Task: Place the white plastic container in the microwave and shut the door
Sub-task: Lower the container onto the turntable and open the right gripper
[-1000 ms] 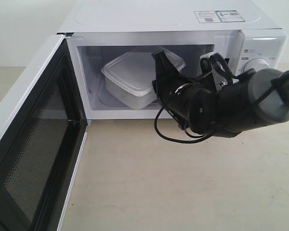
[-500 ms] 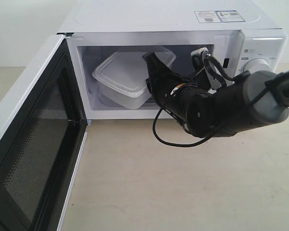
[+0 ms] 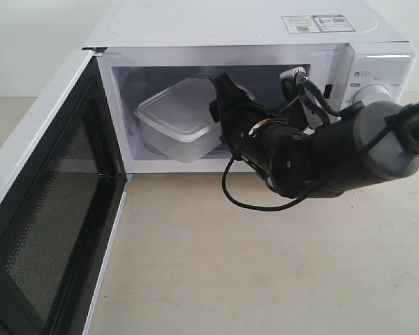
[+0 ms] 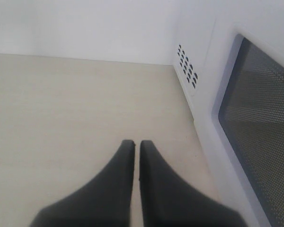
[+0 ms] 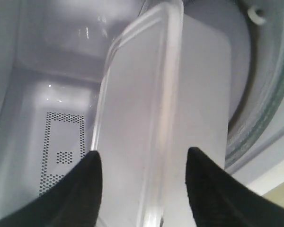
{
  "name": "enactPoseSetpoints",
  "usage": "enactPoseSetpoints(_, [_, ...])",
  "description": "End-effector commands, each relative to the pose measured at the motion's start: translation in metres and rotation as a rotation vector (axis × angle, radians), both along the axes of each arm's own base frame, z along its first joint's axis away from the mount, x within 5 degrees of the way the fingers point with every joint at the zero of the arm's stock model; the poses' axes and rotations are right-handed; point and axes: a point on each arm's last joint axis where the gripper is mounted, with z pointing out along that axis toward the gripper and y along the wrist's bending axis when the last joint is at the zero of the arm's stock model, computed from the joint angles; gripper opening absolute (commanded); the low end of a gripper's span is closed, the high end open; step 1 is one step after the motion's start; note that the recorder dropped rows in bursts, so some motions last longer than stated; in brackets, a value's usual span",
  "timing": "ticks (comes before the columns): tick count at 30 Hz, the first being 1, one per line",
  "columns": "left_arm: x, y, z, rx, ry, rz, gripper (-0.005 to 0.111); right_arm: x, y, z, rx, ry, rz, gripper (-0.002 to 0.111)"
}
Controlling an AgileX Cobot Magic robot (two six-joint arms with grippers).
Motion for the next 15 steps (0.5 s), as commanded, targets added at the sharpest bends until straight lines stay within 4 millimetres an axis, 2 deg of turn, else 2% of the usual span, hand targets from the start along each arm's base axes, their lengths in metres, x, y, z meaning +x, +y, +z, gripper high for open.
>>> enactPoseSetpoints(1, [0.000,0.000,-0.001,-0.006,-0.004,0.003,0.004,0.000,-0.003,0.017,-0.022,-0.055,0.009,0.044])
enactPoseSetpoints(7, [0.000,0.000,-0.001,-0.006,-0.004,0.003,0.004,-0.009,-0.005,0.028,-0.103,0.012,0.065,0.044])
enactPoseSetpoints(13, [0.000,0.000,-0.001,-0.006,-0.004,0.003,0.004,-0.025,-0.005,0.041,-0.364,0.009,0.280,0.044])
enactPoseSetpoints(15, [0.000,0.000,-0.001,-0.006,-0.004,0.003,0.004,-0.032,-0.005,0.043,-0.480,0.007,0.388,0.038])
